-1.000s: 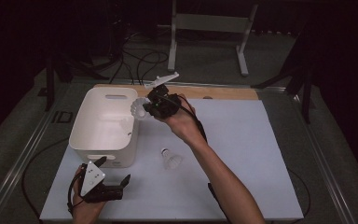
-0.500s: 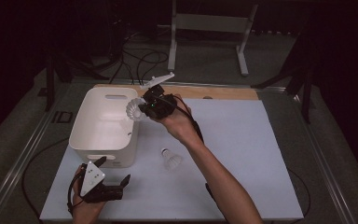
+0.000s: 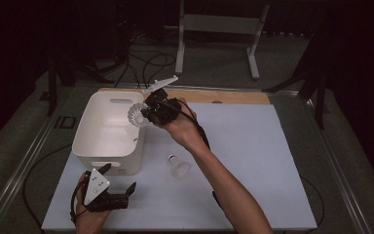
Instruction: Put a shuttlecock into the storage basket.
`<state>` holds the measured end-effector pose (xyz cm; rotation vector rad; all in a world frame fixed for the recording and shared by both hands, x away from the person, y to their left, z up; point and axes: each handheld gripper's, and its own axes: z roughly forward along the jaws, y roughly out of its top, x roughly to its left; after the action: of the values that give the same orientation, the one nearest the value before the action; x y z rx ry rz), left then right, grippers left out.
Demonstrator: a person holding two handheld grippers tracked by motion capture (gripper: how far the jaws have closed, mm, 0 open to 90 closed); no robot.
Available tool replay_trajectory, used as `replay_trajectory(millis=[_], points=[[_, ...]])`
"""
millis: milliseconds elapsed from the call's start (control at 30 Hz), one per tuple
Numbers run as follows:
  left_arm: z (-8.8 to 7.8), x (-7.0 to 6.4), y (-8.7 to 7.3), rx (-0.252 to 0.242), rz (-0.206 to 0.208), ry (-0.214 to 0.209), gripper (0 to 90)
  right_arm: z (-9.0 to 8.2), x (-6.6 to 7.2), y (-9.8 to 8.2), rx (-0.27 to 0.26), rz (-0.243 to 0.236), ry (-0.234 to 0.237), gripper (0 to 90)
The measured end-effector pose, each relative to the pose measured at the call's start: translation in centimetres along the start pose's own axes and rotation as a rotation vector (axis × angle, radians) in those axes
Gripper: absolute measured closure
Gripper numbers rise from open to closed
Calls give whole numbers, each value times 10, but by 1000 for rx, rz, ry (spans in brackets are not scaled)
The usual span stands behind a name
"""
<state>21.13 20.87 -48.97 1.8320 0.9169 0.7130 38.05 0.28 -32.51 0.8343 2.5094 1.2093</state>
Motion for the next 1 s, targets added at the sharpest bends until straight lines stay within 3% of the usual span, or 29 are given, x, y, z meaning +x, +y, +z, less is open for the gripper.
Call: replay_trajectory(millis=[500,1000], points=[[0,0,0,-1,1,2,5,7,7,3,8,-11,14,894],[0,0,0,-1,0,2,5,15,17,4,10,-29,57,893]])
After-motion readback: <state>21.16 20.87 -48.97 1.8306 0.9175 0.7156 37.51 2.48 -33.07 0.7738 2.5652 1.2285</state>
